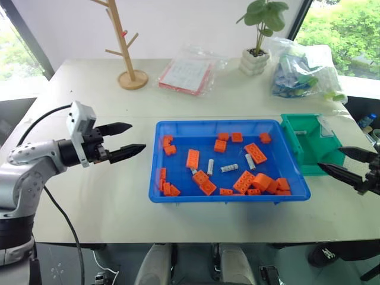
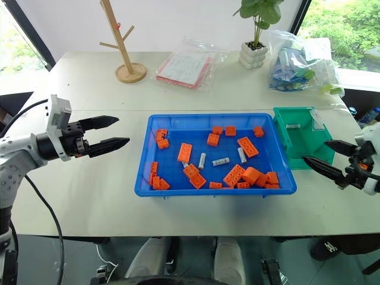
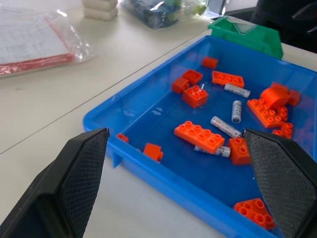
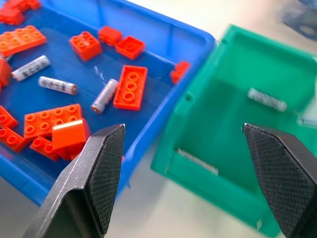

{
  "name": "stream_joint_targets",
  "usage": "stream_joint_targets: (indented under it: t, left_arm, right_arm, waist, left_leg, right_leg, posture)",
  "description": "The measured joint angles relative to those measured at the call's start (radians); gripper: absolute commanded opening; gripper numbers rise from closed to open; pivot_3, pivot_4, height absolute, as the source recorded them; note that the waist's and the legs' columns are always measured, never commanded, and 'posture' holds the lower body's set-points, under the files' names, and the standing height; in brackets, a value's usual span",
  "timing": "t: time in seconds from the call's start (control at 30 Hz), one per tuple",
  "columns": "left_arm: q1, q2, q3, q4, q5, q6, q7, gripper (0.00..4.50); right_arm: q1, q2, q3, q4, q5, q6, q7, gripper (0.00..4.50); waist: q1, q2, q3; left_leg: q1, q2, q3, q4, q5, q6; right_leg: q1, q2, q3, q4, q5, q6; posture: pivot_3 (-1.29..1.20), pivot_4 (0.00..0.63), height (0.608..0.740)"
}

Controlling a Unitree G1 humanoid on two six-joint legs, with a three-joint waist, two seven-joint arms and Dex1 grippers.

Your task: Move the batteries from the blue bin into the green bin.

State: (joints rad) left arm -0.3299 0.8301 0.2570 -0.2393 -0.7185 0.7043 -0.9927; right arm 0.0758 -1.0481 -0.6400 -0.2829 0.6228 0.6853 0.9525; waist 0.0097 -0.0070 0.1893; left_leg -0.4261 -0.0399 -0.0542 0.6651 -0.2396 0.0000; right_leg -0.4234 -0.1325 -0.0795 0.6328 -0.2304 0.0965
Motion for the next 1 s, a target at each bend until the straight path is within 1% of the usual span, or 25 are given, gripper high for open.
stream_joint_targets:
  t: [0.1, 0.13, 0.2, 0.27, 0.33, 0.4, 0.47, 0.5, 0.53, 0.6, 0.7, 0.8, 0.83, 0.9, 1.0]
  left_arm:
    - [-0.017, 0.012, -0.012, -0.004, -0.009, 0.008, -0.018, 4.5]
    - [-0.02, 0.016, -0.012, -0.007, -0.011, 0.009, -0.025, 4.5]
    - [-0.023, 0.024, -0.016, -0.017, -0.013, 0.01, -0.033, 4.5]
    - [-0.025, 0.023, -0.017, -0.024, -0.014, 0.011, -0.028, 4.5]
    - [-0.017, 0.022, -0.01, -0.039, -0.016, 0.013, -0.018, 4.5]
    - [-0.01, 0.021, -0.004, -0.055, -0.025, 0.014, -0.003, 4.5]
    - [0.013, 0.022, 0.006, -0.069, -0.033, 0.019, 0.01, 4.5]
    - [0.03, 0.025, 0.017, -0.074, -0.036, 0.027, 0.017, 4.5]
    - [0.036, 0.025, 0.018, -0.076, -0.037, 0.03, 0.021, 4.5]
    - [0.056, 0.032, 0.039, -0.088, -0.046, 0.035, 0.029, 4.5]
    - [0.061, 0.046, 0.053, -0.099, -0.059, 0.042, 0.033, 4.5]
    - [0.06, 0.055, 0.057, -0.099, -0.064, 0.053, 0.035, 4.5]
    - [0.059, 0.055, 0.057, -0.099, -0.067, 0.054, 0.035, 4.5]
    - [0.047, 0.055, 0.051, -0.098, -0.068, 0.054, 0.036, 4.5]
    - [0.027, 0.053, 0.041, -0.098, -0.071, 0.054, 0.037, 4.5]
  right_arm:
    - [-0.226, -0.046, 0.184, 0.063, -0.024, -0.04, 0.05, 3.88]
    - [-0.311, -0.047, 0.254, 0.089, -0.04, -0.052, 0.066, 3.88]
    - [-0.514, -0.013, 0.422, 0.143, -0.077, -0.035, 0.077, 3.88]
    - [-0.682, 0.078, 0.543, 0.182, -0.096, 0.058, 0.034, 3.88]
    - [-0.822, 0.206, 0.625, 0.202, -0.096, 0.211, -0.06, 3.88]
    - [-0.888, 0.296, 0.662, 0.201, -0.085, 0.337, -0.139, 3.88]
    - [-0.926, 0.38, 0.664, 0.201, -0.073, 0.47, -0.225, 3.88]
    - [-0.953, 0.458, 0.643, 0.207, -0.071, 0.569, -0.293, 3.88]
    - [-0.968, 0.505, 0.63, 0.208, -0.069, 0.627, -0.331, 3.88]
    - [-1.012, 0.664, 0.557, 0.217, -0.07, 0.804, -0.451, 3.88]
    - [-1.041, 0.819, 0.467, 0.261, -0.044, 0.907, -0.612, 3.88]
    - [-1.042, 0.912, 0.387, 0.337, 0.035, 0.922, -0.805, 3.88]
    - [-1.042, 0.925, 0.376, 0.351, 0.055, 0.922, -0.841, 3.88]
    - [-1.042, 0.96, 0.34, 0.394, 0.13, 0.922, -0.972, 3.88]
    - [-1.042, 0.973, 0.325, 0.446, 0.232, 0.922, -1.136, 3.88]
  waist:
    - [-0.004, 0.0, 0.001]
    - [-0.005, 0.0, 0.001]
    - [-0.008, -0.001, 0.002]
    - [-0.011, -0.001, 0.002]
    - [-0.016, -0.002, 0.003]
    - [-0.016, -0.002, 0.003]
    - [-0.008, -0.002, 0.003]
    - [-0.007, -0.002, 0.003]
    - [-0.006, -0.002, 0.003]
    - [-0.006, -0.002, 0.003]
    - [0.0, -0.002, 0.003]
    - [0.002, -0.002, 0.003]
    - [0.0, -0.002, 0.003]
    - [-0.004, -0.002, 0.003]
    - [-0.012, -0.002, 0.003]
  left_leg:
    - [0.0, 0.001, 0.0, 0.0, 0.0, 0.0]
    - [0.0, 0.001, 0.0, 0.0, 0.0, 0.0]
    - [-0.001, 0.001, 0.0, -0.001, 0.0, 0.0]
    - [-0.002, 0.001, 0.0, -0.001, 0.0, 0.0]
    - [-0.003, 0.001, -0.001, -0.001, 0.0, 0.0]
    - [-0.005, 0.0, -0.002, -0.001, 0.0, -0.001]
    - [-0.006, -0.001, -0.002, -0.001, 0.001, -0.001]
    - [-0.006, -0.001, -0.002, -0.001, 0.001, -0.001]
    - [-0.006, -0.001, -0.002, -0.001, 0.001, -0.001]
    - [-0.006, -0.001, -0.002, -0.001, 0.001, -0.002]
    - [-0.006, -0.001, -0.004, -0.001, 0.003, -0.005]
    - [-0.006, -0.002, -0.004, -0.001, 0.004, -0.006]
    - [-0.006, -0.002, -0.003, 0.0, 0.004, -0.006]
    - [-0.006, -0.001, -0.003, 0.0, 0.004, -0.005]
    - [-0.005, -0.001, -0.002, 0.0, 0.004, -0.005]
  right_leg:
    - [-0.001, 0.0, 0.0, 0.0, 0.0, 0.0]
    - [-0.001, 0.0, 0.0, 0.0, 0.0, 0.0]
    - [-0.002, 0.0, 0.0, 0.0, 0.0, -0.001]
    - [-0.003, 0.0, 0.0, 0.0, 0.001, -0.001]
    - [-0.004, 0.0, 0.0, 0.0, 0.002, 0.002]
    - [-0.005, 0.0, -0.001, 0.001, 0.003, 0.003]
    - [-0.005, -0.001, -0.001, 0.001, 0.003, 0.003]
    - [-0.005, -0.001, -0.001, 0.001, 0.004, 0.004]
    - [-0.006, -0.001, -0.001, 0.001, 0.004, 0.004]
    - [-0.007, 0.0, -0.001, 0.002, 0.004, 0.004]
    - [-0.008, 0.001, -0.001, 0.005, 0.004, 0.003]
    - [-0.008, 0.002, -0.001, 0.006, 0.004, 0.003]
    - [-0.008, 0.002, 0.0, 0.006, 0.004, 0.003]
    - [-0.009, 0.003, 0.0, 0.008, 0.004, 0.003]
    - [-0.012, 0.003, 0.002, 0.015, 0.004, 0.002]
  posture:
    - [0.0, 0.15, 0.692]
    - [0.0, 0.15, 0.692]
    - [0.0, 0.15, 0.692]
    - [0.0, 0.15, 0.692]
    - [0.0, 0.15, 0.692]
    - [0.0, 0.15, 0.692]
    - [0.0, 0.15, 0.692]
    - [0.0, 0.15, 0.692]
    - [0.0, 0.15, 0.692]
    - [0.0, 0.15, 0.692]
    - [0.0, 0.15, 0.692]
    - [0.0, 0.15, 0.692]
    - [0.0, 0.15, 0.692]
    - [0.0, 0.15, 0.692]
    - [0.0, 0.15, 0.692]
